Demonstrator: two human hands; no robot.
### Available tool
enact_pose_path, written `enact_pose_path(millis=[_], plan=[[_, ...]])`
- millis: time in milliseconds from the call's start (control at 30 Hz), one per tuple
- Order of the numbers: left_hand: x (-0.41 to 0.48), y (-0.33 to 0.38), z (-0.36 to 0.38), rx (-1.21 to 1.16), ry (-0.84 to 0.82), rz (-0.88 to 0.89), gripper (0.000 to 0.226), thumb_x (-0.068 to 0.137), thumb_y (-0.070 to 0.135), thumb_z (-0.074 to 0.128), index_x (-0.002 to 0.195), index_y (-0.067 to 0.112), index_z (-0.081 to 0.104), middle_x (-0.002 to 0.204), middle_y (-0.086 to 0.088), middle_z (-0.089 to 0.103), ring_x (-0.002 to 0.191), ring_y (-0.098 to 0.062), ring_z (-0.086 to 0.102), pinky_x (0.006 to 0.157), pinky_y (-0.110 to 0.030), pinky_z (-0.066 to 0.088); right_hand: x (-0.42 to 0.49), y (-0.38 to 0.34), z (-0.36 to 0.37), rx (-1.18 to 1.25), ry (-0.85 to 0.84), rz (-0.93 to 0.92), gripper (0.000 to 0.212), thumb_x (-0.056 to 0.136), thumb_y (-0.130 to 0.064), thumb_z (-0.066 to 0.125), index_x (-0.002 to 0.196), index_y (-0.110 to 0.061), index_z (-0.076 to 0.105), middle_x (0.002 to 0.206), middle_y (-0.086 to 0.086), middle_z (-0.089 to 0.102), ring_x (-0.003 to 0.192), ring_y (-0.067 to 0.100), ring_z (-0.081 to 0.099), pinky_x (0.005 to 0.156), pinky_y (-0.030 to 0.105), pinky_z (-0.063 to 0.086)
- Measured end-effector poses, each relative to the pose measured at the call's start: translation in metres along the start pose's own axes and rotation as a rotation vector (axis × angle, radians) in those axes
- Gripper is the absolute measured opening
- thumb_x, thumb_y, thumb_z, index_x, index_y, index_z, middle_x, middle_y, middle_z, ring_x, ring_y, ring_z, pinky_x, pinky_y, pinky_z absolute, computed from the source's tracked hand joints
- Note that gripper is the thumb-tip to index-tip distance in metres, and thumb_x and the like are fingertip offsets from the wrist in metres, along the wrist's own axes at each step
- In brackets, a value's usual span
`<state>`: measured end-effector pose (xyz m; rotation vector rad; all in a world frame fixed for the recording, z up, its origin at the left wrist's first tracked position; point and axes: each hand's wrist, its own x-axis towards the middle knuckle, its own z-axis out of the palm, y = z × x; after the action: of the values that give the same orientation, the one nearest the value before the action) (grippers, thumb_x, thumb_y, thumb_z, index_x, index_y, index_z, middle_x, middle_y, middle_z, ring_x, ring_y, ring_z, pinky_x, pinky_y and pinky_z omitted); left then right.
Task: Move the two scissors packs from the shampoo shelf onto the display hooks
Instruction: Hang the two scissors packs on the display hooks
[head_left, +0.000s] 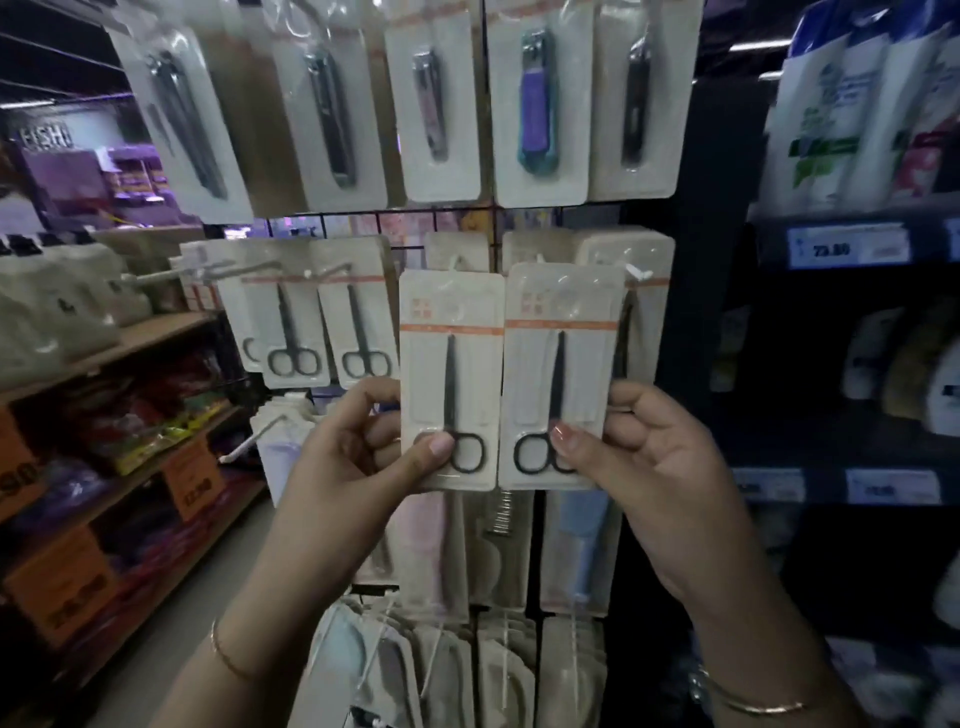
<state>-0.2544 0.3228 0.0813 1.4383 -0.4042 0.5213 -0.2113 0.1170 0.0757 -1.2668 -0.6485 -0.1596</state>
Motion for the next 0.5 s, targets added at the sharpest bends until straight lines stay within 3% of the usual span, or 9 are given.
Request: enact_pose_path(millis=[167, 367, 500], plan=[[-0.001, 0.012, -0.048, 0.007, 0.095, 0.004, 0.023, 0.075, 0.007, 0.066, 0.097, 0.007, 0.059, 0.089, -0.006, 0.078, 0.079, -0.014, 0.074, 0.067, -0.022, 0.059, 0.007, 0.005, 0.057, -0.066, 0.012, 0.057, 0.018, 0.080, -0.014, 0.073, 0.097, -0.019, 0.073, 0.091, 0.000, 0.080, 0.084, 0.012, 0.075, 0.073, 0.020, 0.056], [0.002, 0.021, -0.098, -0.004, 0.162, 0.065, 0.018, 0.079, 0.013, 0.069, 0.096, 0.017, 0.065, 0.097, -0.008, 0.077, 0.089, -0.018, 0.073, 0.073, -0.024, 0.057, 0.030, 0.006, 0.102, -0.134, -0.017, 0.053, 0.015, 0.084, -0.010, 0.072, 0.099, -0.009, 0.069, 0.087, -0.001, 0.080, 0.078, 0.004, 0.073, 0.070, 0.014, 0.054], [0.007, 0.022, -0.123, -0.003, 0.197, 0.028, 0.016, 0.081, 0.015, 0.069, 0.096, 0.018, 0.065, 0.097, -0.012, 0.077, 0.083, -0.021, 0.074, 0.063, -0.024, 0.057, 0.044, 0.014, 0.121, -0.157, -0.020, 0.068, 0.011, 0.084, -0.011, 0.072, 0.091, -0.019, 0.069, 0.083, -0.004, 0.079, 0.073, 0.003, 0.071, 0.077, 0.022, 0.057]])
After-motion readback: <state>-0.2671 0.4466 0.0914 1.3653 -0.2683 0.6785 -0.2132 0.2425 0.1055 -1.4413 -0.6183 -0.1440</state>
